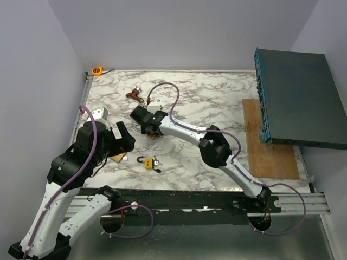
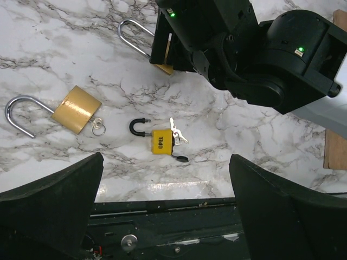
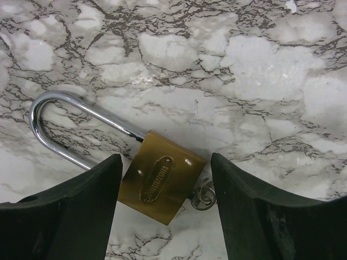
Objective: Lock with the key
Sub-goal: Pick up the lock from the center of the board.
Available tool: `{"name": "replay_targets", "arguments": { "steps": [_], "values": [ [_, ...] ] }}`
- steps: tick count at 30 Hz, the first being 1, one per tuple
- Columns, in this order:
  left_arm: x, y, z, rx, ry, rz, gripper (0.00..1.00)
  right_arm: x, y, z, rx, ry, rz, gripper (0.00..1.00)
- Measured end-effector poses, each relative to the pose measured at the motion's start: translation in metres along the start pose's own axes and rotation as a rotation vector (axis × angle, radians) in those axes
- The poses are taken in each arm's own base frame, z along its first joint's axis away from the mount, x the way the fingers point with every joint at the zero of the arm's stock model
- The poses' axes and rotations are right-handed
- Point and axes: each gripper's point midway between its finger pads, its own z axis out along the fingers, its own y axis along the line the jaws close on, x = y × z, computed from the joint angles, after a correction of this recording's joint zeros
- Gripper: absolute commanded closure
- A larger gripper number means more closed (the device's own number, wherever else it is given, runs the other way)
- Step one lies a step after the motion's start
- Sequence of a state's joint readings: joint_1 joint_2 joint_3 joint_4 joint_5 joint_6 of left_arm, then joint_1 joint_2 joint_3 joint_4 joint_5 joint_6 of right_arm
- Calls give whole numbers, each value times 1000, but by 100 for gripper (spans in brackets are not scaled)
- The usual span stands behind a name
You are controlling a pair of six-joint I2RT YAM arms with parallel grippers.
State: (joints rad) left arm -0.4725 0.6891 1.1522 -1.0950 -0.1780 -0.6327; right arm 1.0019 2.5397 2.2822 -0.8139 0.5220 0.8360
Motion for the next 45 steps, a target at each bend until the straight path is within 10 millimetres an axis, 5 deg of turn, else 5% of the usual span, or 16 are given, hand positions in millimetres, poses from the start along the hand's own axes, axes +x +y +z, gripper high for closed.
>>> {"name": "replay_targets", "arguments": {
  "steps": [6, 11, 19, 23, 31, 39, 45],
  "values": [
    [1, -1, 0, 4, 4, 0, 1, 5, 3, -4, 3, -5, -25, 31],
    [2, -2, 0, 10, 11, -7, 2, 8, 3, -5, 3, -3, -47, 41],
    [7, -7, 6, 16, 51, -45, 2, 6, -3, -5, 7, -30, -43, 84],
    [8, -10, 7, 22, 66, -74, 1, 12, -17, -12, 11, -22, -34, 94],
    [31, -13, 29, 36, 161, -145, 2, 25, -65, -32, 31, 35, -34, 99],
    [58, -22, 65, 61, 291, -202, 9, -5, -83, -77, -75, -25, 33, 99],
    [52, -35, 76, 138, 285, -157, 15, -36, -83, -134, -227, -107, 70, 99]
  ]
}}
